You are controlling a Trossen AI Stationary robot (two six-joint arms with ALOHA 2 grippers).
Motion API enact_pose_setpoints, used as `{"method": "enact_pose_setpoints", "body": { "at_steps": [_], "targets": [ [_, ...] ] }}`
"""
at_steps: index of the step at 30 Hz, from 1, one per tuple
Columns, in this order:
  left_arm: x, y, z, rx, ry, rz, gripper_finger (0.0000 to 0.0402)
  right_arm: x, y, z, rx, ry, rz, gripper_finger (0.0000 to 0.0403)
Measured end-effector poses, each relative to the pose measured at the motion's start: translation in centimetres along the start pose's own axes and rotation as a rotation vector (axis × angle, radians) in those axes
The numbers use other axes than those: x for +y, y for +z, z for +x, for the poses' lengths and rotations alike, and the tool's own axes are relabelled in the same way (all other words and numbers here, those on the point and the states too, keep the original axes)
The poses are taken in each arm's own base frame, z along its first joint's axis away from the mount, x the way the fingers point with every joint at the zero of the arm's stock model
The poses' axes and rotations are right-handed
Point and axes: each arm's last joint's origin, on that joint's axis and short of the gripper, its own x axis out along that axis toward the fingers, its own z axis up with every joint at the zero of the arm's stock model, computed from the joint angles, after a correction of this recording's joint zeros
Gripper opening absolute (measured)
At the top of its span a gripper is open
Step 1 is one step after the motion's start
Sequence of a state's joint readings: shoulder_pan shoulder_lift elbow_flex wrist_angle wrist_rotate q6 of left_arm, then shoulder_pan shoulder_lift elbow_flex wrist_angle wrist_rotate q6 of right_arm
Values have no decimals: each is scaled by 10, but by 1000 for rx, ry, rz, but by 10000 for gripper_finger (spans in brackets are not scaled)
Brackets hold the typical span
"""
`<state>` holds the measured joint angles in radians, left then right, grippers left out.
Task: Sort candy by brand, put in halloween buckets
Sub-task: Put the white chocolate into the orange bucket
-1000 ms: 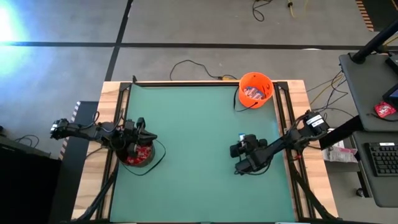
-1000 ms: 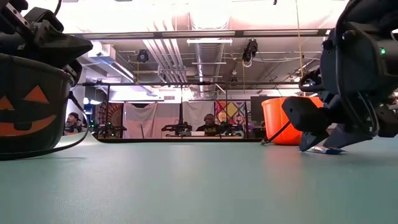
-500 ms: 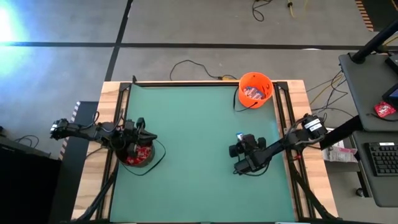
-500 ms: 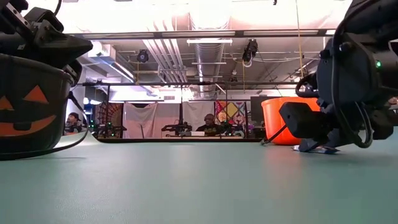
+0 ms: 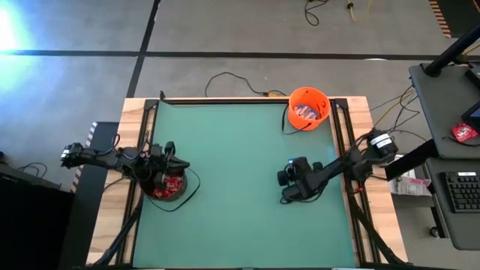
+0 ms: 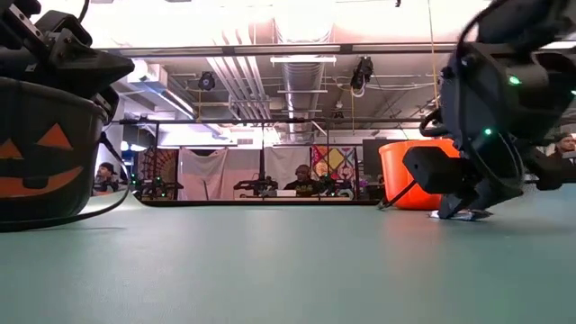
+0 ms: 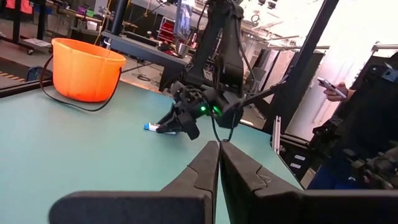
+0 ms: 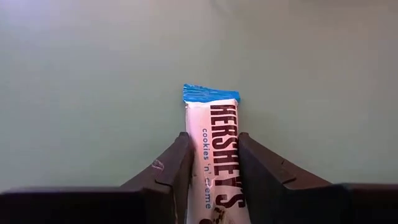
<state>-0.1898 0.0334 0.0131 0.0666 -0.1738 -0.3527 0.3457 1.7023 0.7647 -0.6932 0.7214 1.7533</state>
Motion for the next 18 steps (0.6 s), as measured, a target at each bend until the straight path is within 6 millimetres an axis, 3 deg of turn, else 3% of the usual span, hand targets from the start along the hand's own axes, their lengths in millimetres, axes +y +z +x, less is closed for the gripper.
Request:
{"method": "enact_pose_setpoints", "body": {
  "at_steps": [12, 18],
  "targets": [
    [0, 0, 0, 0, 0, 0, 0, -17, 74, -28, -14, -35, 6, 106],
    [0, 0, 0, 0, 0, 0, 0, -22, 131, -68, -95, -66, -3, 106]
  ]
}}
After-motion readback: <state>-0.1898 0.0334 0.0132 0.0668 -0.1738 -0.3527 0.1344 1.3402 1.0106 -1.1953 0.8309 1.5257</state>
